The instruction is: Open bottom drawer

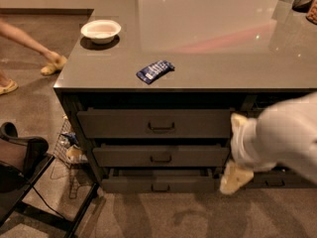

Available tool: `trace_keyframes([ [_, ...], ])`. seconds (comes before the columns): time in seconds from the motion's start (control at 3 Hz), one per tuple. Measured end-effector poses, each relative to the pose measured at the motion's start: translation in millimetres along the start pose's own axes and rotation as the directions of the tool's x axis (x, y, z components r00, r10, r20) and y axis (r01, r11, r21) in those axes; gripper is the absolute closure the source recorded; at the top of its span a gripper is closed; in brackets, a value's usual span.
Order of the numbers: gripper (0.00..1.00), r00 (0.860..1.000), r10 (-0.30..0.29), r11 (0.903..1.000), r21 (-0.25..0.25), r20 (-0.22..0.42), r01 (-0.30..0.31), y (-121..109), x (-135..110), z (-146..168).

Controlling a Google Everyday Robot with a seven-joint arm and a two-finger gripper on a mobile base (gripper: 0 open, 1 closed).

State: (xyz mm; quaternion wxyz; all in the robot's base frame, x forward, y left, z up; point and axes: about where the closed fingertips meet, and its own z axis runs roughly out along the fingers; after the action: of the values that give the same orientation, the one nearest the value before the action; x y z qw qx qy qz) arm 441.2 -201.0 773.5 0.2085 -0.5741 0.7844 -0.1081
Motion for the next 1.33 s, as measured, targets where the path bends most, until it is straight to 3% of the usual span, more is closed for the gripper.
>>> trace_keyframes([
  [0.33, 0.00, 0.999, -0.037, 0.9986, -0.037, 0.033, 0.038, 34.4, 19.3, 74.4],
  [0.67, 0.00, 0.989, -0.109, 0.9933, -0.028, 0.099, 0.112, 59.3, 50.1, 167.4],
  [1.0, 0.00, 0.970, -0.155, 0.9874, 0.058, 0.185, 0.147, 45.6, 47.8, 224.3],
  [1.33, 0.00, 0.970, -0.156, 0.9873, 0.059, 0.184, 0.148, 45.4, 47.6, 224.6],
])
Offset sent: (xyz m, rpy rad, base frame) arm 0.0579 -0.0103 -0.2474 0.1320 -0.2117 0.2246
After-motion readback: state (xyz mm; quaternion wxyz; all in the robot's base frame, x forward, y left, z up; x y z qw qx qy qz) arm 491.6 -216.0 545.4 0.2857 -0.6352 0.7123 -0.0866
